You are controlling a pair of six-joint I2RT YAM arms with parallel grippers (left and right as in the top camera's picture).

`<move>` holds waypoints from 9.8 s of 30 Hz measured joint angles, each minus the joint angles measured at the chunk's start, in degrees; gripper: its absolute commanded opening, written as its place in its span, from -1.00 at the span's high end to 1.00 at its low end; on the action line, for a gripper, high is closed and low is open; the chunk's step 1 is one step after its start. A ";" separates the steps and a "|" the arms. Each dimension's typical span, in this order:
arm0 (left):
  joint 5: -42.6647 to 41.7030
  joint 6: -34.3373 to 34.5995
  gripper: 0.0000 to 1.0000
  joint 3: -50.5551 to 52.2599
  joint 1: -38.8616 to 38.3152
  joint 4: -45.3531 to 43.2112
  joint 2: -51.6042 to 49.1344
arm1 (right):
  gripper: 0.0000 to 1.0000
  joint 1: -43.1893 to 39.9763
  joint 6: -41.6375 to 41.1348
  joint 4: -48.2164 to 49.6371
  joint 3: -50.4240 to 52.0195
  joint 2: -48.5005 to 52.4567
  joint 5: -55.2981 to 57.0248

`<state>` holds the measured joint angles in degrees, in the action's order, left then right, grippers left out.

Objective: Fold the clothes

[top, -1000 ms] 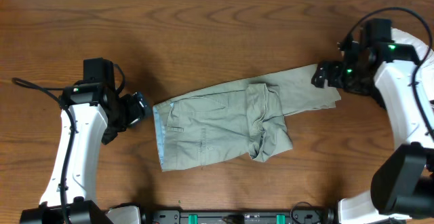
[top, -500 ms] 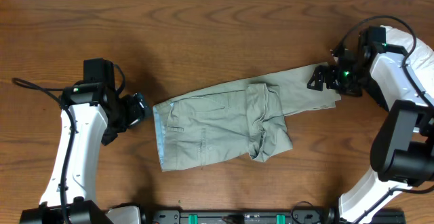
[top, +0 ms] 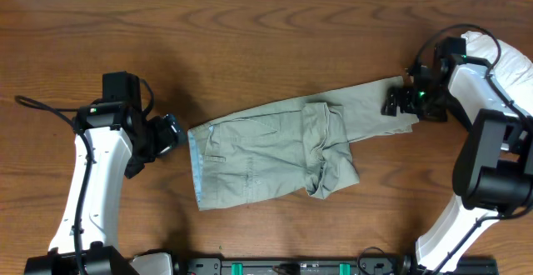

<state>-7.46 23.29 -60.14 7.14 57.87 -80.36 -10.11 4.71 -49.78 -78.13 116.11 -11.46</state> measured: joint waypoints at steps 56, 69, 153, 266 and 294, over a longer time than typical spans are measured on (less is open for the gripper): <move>0.00 0.02 -0.96 0.00 0.00 -0.44 -0.02 | 0.92 38.18 0.44 -17.09 -0.48 -16.17 -2.49; 0.00 0.02 -0.96 0.00 0.00 -0.44 -0.02 | 0.41 50.84 -10.71 -11.93 -0.48 -16.17 -3.13; 0.15 0.02 -0.96 0.00 0.00 -0.22 -0.02 | 0.95 44.13 -42.56 20.63 35.32 -40.30 -19.50; 0.15 0.00 -0.96 0.00 0.00 -1.11 -0.02 | 0.98 21.40 -33.14 49.27 23.10 -24.17 -42.32; -2.36 -2.58 -0.96 0.00 0.00 -1.64 -0.02 | 0.75 22.21 -39.93 65.26 23.69 -4.39 -47.10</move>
<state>-9.82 20.71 -60.14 7.14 56.23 -80.38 12.10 -35.22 15.49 -54.43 111.72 -58.57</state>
